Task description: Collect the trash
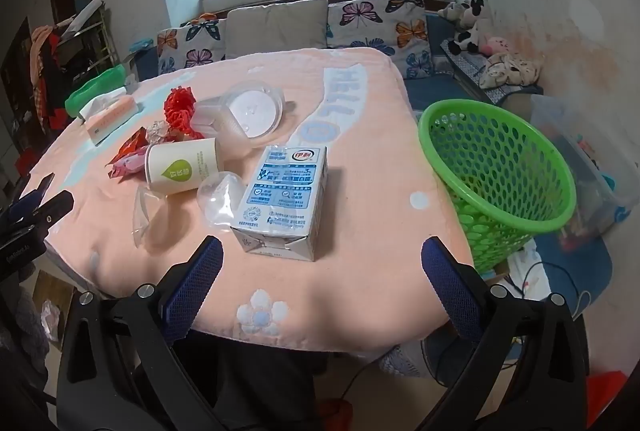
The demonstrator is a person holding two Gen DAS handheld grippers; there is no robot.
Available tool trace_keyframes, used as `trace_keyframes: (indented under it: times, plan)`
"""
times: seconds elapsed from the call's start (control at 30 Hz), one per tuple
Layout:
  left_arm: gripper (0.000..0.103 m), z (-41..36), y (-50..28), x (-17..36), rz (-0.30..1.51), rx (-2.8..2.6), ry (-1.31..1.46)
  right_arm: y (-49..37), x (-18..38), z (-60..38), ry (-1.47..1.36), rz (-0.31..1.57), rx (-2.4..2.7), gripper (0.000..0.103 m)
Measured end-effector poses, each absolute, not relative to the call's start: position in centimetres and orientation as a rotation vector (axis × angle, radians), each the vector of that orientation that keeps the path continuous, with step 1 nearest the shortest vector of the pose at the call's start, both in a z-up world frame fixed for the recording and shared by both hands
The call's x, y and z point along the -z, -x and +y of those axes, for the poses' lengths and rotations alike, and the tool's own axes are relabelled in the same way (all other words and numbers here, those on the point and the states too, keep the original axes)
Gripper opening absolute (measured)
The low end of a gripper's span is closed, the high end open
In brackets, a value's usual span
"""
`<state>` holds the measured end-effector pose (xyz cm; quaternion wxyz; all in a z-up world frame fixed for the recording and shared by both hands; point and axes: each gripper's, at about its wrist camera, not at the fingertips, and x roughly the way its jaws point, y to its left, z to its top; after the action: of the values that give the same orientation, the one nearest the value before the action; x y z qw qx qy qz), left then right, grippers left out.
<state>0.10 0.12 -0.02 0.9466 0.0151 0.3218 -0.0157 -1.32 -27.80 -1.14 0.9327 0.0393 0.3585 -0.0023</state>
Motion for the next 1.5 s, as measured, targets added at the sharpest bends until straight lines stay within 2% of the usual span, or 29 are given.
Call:
trace_keyframes:
  times: [1.5]
  plan:
    - [0.097, -0.66, 0.23, 0.15, 0.654, 0.039, -0.05, 1.26, 1.23, -27.82, -0.083, 0.741, 0.001, 0.099]
